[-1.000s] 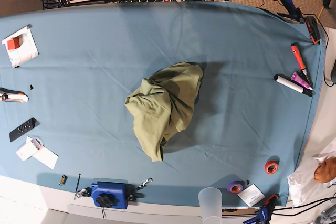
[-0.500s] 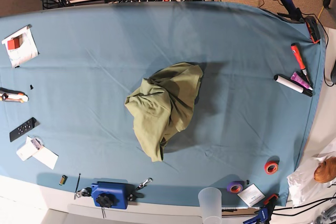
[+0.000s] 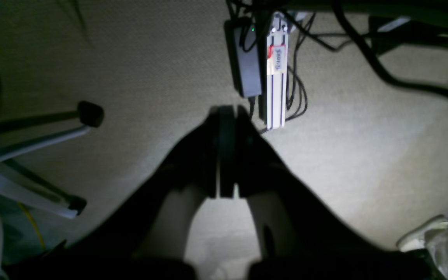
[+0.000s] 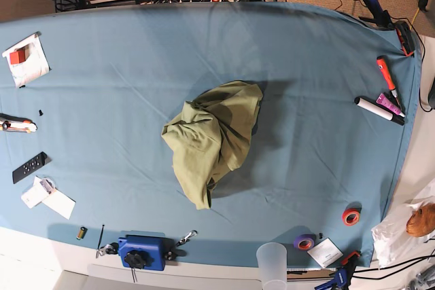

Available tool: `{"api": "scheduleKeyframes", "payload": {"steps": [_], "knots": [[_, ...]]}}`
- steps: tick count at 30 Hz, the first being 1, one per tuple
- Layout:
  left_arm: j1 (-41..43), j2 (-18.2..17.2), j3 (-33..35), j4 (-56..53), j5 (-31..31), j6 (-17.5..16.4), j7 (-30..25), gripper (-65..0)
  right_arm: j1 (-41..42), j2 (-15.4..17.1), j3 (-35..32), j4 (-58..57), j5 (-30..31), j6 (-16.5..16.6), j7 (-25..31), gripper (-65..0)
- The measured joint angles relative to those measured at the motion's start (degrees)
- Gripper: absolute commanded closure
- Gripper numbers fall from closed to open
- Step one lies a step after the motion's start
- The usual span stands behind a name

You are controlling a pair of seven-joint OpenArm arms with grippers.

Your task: Layout the t-shirt on the table in an organized manner, then fold the t-shirt properly

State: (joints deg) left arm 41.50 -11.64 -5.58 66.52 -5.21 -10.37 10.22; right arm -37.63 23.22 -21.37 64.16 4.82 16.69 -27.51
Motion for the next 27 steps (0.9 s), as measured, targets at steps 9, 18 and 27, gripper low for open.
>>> {"api": "scheduleKeyframes", "payload": {"steps": [9, 18, 27], "knots": [[11.13, -1.62, -0.92, 19.45, 0.09, -3.02, 12.31, 0.0, -9.35, 0.44, -0.02, 17.9, -5.22, -4.85, -6.99, 0.0], [19.71, -1.57, -7.65, 37.7, 0.07, -3.04, 21.05, 0.0, -16.48, 3.26, -0.02, 36.11, -9.7, -9.9, -10.86, 0.0], [23.1, -1.57, -18.34, 51.82, -5.92, -2.95, 29.05, 0.0, -20.92, 3.28, 0.02, 52.65, -10.62, -10.71, -17.33, 0.0]]}}
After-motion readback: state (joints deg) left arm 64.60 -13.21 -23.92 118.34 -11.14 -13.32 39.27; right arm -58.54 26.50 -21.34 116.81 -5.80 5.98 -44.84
